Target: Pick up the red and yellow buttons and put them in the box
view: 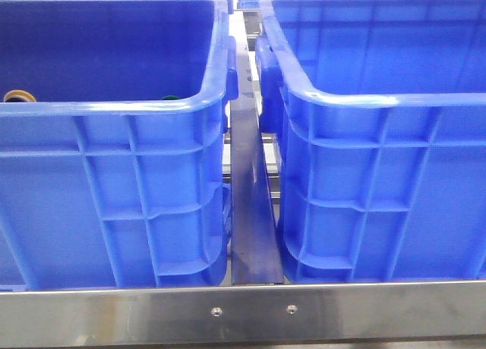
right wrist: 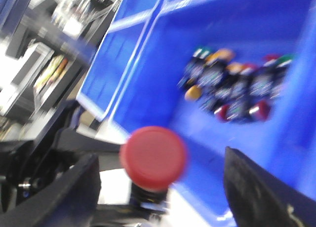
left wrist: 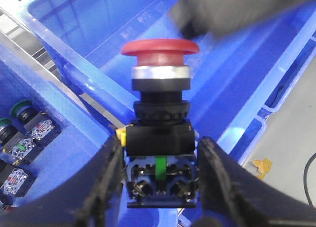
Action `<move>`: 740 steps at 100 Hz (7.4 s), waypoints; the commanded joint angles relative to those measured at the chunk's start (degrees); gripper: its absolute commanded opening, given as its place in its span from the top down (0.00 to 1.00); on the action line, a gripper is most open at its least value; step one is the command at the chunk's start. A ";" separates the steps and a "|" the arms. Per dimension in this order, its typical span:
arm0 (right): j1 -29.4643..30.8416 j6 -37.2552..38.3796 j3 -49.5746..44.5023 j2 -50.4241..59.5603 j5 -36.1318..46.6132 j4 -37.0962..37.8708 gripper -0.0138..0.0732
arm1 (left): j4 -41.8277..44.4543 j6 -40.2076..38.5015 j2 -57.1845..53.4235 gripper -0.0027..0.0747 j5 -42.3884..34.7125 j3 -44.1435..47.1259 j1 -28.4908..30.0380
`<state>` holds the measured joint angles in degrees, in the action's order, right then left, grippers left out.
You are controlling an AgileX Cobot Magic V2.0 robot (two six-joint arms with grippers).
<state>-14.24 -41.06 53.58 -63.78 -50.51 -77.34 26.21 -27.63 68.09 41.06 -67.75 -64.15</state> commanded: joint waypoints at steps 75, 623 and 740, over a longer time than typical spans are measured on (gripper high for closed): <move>-6.44 -2.09 4.68 -3.61 2.51 -4.04 0.63 | 0.87 -0.26 -1.56 0.39 -3.13 -1.74 -0.33; -6.64 -61.92 -21.26 32.46 69.26 -33.35 0.62 | 5.80 -5.48 -36.03 0.99 -4.85 29.04 48.95; -6.64 -61.92 -21.26 32.46 69.26 -33.35 0.95 | -2.74 -2.80 -22.84 0.14 -8.11 22.56 48.95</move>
<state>-20.91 -102.31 30.95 -31.38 20.74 -104.85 24.61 -31.46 40.88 37.11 -40.68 -15.31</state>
